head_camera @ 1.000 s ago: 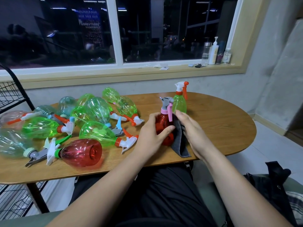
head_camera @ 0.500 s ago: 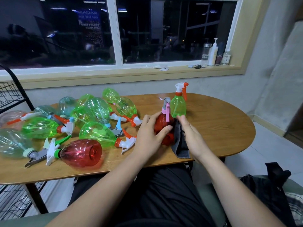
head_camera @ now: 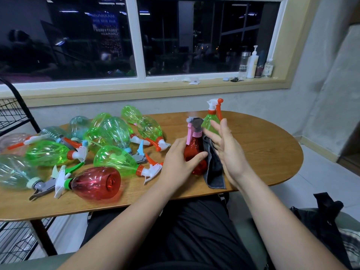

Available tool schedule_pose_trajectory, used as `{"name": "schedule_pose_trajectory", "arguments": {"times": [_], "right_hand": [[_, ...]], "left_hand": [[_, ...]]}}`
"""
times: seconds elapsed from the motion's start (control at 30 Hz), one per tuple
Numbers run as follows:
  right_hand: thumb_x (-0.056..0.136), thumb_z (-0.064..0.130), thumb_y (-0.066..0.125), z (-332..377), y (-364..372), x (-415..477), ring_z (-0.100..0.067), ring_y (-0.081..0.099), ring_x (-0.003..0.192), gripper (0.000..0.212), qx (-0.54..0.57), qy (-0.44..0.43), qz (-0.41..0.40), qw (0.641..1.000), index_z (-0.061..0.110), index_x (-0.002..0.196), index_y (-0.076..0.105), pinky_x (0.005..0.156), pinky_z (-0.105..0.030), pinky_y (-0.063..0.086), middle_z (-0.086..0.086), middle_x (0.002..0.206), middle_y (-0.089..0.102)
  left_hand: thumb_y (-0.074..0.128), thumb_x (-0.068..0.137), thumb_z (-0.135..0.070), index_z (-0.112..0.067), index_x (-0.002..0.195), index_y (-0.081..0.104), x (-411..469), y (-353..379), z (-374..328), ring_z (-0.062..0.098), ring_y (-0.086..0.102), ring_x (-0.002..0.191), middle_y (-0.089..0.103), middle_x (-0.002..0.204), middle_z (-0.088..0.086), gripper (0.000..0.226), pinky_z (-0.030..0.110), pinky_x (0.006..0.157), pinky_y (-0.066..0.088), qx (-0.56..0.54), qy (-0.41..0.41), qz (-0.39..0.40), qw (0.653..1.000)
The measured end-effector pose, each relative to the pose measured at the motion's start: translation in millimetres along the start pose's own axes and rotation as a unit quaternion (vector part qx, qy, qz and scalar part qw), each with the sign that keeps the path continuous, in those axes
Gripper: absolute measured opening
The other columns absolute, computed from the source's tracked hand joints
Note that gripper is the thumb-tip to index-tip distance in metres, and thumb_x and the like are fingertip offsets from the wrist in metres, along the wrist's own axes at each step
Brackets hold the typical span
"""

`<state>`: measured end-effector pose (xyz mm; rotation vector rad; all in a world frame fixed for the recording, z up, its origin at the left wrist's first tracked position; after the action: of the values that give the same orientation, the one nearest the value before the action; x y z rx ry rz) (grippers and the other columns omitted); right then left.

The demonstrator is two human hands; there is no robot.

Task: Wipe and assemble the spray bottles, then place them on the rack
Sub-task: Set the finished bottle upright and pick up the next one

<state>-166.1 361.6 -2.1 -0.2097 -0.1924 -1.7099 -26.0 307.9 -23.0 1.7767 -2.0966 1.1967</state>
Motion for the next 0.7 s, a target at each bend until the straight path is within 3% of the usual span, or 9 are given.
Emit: {"name": "schedule_pose_trajectory", "arguments": {"times": [0.13, 0.2, 0.3, 0.37, 0.43, 0.5, 0.6, 0.7], "right_hand": [[0.098, 0.079, 0.032, -20, -2, -3, 0.012, 0.047, 0.138, 0.067, -0.019, 0.008, -0.021, 1.0, 0.043, 0.153, 0.048, 0.122, -0.028, 0.029, 0.028, 0.148, 0.058], [0.097, 0.083, 0.037, -38, -6, -5, 0.01, 0.05, 0.138, 0.053, -0.026, 0.03, -0.028, 0.999, 0.054, 0.135, 0.06, 0.125, -0.035, 0.032, 0.03, 0.142, 0.062], [0.092, 0.089, 0.042, -56, -11, -9, 0.008, 0.055, 0.134, 0.063, -0.051, 0.068, -0.021, 0.996, 0.049, 0.133, 0.068, 0.125, -0.041, 0.037, 0.03, 0.136, 0.066], [0.089, 0.092, 0.042, -56, -13, -8, 0.004, 0.055, 0.136, 0.069, -0.056, 0.079, -0.007, 0.995, 0.048, 0.136, 0.066, 0.123, -0.038, 0.038, 0.028, 0.138, 0.066], [0.088, 0.09, 0.039, -48, -10, -6, 0.005, 0.055, 0.131, 0.081, -0.036, 0.086, 0.01, 0.996, 0.04, 0.148, 0.057, 0.111, -0.024, 0.04, 0.03, 0.136, 0.06], [0.087, 0.089, 0.036, -35, -7, -3, 0.001, 0.052, 0.134, 0.094, -0.015, 0.081, 0.009, 0.997, 0.03, 0.159, 0.046, 0.1, -0.019, 0.038, 0.023, 0.14, 0.057], [0.084, 0.091, 0.036, -11, -3, 1, 0.001, 0.052, 0.138, 0.1, 0.01, 0.033, -0.015, 0.999, 0.028, 0.162, 0.043, 0.105, -0.019, 0.037, 0.013, 0.154, 0.057], [0.089, 0.089, 0.033, -1, 0, 6, 0.002, 0.054, 0.138, 0.095, 0.026, 0.003, -0.027, 0.999, 0.027, 0.161, 0.045, 0.112, -0.022, 0.038, 0.01, 0.154, 0.059]], "left_hand": [[0.075, 0.087, -0.064, -0.026, 0.126, 0.067, 0, -4, 1, -0.001, 0.052, 0.112, 0.046, 0.114, -0.01, 0.055, 0.013, 0.095, 0.044, 0.016, 0.003, -0.013, 1.0], [0.076, 0.087, -0.064, -0.027, 0.125, 0.068, -1, -6, 0, -0.002, 0.052, 0.11, 0.046, 0.111, -0.009, 0.054, 0.007, 0.09, 0.039, 0.016, 0.005, -0.017, 1.0], [0.077, 0.086, -0.063, -0.028, 0.128, 0.067, -2, -6, -1, -0.004, 0.052, 0.108, 0.046, 0.109, -0.01, 0.055, 0.006, 0.086, 0.038, 0.012, -0.001, -0.014, 1.0], [0.077, 0.087, -0.064, -0.028, 0.131, 0.065, -1, -5, 0, -0.003, 0.052, 0.107, 0.047, 0.108, -0.012, 0.058, 0.007, 0.085, 0.039, 0.016, -0.006, -0.012, 1.0], [0.076, 0.088, -0.064, -0.028, 0.137, 0.061, -1, -5, 0, -0.001, 0.053, 0.108, 0.049, 0.112, -0.013, 0.063, 0.009, 0.086, 0.041, 0.018, -0.007, -0.015, 1.0], [0.075, 0.088, -0.063, -0.027, 0.141, 0.058, -1, -5, -1, 0.001, 0.054, 0.109, 0.052, 0.115, -0.014, 0.066, 0.014, 0.09, 0.044, 0.018, -0.004, -0.019, 1.0], [0.074, 0.089, -0.063, -0.028, 0.14, 0.057, -2, -3, -2, 0.004, 0.056, 0.107, 0.054, 0.114, -0.015, 0.065, 0.027, 0.091, 0.051, 0.01, -0.002, -0.016, 1.0], [0.071, 0.088, -0.068, -0.035, 0.142, 0.053, -2, 0, -1, 0.005, 0.06, 0.109, 0.057, 0.115, -0.016, 0.065, 0.038, 0.09, 0.058, -0.008, 0.0, -0.008, 1.0]]}}
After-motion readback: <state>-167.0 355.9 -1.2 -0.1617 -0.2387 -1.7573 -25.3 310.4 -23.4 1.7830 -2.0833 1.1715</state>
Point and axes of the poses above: each hand's wrist, its own x-axis towards the middle knuckle, its own y-axis out of the palm, z = x × y, the point moved 10 cm from there along x, towards the middle knuckle
